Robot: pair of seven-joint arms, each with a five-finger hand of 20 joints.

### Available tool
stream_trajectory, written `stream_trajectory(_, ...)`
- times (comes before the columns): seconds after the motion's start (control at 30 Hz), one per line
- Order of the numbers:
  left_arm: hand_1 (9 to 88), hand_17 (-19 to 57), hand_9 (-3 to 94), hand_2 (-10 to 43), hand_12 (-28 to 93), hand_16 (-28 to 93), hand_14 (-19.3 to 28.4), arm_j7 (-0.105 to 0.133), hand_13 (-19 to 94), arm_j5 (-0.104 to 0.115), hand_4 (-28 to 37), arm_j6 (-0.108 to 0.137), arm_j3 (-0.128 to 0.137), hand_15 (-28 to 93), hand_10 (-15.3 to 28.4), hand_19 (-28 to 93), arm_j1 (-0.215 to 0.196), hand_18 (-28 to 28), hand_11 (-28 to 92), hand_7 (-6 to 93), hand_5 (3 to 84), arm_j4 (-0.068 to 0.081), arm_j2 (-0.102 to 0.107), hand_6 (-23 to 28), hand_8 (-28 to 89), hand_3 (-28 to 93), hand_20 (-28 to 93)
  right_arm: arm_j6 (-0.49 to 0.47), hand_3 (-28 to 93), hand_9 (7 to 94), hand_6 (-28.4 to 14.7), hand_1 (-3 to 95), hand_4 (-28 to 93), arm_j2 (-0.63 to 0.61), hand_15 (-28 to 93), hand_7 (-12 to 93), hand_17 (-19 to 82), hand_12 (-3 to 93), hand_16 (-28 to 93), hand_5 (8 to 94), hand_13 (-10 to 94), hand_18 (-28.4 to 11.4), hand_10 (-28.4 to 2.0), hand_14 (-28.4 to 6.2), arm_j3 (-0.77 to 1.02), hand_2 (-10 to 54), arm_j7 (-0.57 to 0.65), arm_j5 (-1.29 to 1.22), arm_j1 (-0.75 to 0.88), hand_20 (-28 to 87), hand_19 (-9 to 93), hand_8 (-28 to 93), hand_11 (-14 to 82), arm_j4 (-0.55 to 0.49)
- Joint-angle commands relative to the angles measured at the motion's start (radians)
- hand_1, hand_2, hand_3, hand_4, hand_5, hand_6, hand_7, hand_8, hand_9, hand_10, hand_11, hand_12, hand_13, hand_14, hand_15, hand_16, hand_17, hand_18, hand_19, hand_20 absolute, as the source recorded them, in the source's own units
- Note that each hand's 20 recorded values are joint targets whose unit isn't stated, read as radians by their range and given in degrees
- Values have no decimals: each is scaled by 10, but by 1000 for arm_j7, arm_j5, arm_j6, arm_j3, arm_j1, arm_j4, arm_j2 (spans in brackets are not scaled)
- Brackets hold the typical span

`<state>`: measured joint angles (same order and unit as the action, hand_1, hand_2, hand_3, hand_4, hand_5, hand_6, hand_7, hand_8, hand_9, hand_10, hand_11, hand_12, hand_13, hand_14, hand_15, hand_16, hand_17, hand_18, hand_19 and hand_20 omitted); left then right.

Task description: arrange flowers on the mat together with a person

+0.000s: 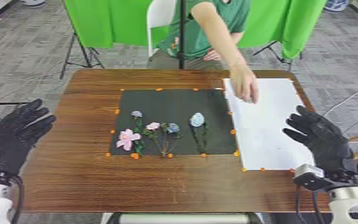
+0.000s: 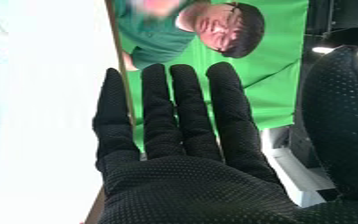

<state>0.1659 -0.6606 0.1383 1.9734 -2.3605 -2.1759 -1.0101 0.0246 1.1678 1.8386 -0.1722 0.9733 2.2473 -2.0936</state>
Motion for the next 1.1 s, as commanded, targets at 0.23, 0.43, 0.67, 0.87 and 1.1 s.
stream_trajectory(0.23,287,-56,339,13,186,16,161,-15,291,-10,-201,-12,3,326,134,429,-9,211,229,207,385,-4,3,42,-85,676,143,-18,873,394,-36,203,-239,-2,151,179,90,228,318,413,316,-200,-141,-116,-16,-29,-13,-7,-15,268,418,-107,131,5)
stream_trajectory(0.43,287,-56,339,13,186,16,161,-19,290,-7,-202,-2,11,325,133,429,-34,210,229,207,384,-10,-15,41,-84,676,143,-24,872,389,-37,202,-239,-2,152,178,87,228,317,411,311,-201,-140,-115,-33,-29,4,17,-29,269,418,-107,129,8)
stream_trajectory(0.67,287,-56,340,13,186,16,162,-23,291,-6,-202,-4,16,326,134,428,-28,210,229,207,385,-9,-8,41,-85,675,143,-17,876,389,-36,202,-239,-10,153,178,85,229,318,411,311,-202,-141,-114,-50,-32,9,15,-53,269,419,-107,132,15)
stream_trajectory(0.87,287,-56,339,13,186,16,162,-19,290,-9,-202,-11,9,327,134,428,-9,210,229,207,385,-3,2,42,-85,675,143,0,876,388,-36,202,-239,-13,151,179,85,229,317,409,310,-202,-141,-114,-45,-32,0,13,-52,268,418,-107,131,9)
stream_trajectory(1.1,287,-56,340,14,186,16,162,-19,290,-6,-202,-2,29,326,134,429,-50,210,229,205,385,-15,-16,42,-83,674,143,-10,876,387,-35,202,-240,-10,151,180,83,229,318,408,310,-203,-140,-114,-52,-33,14,23,-50,268,419,-108,132,8)
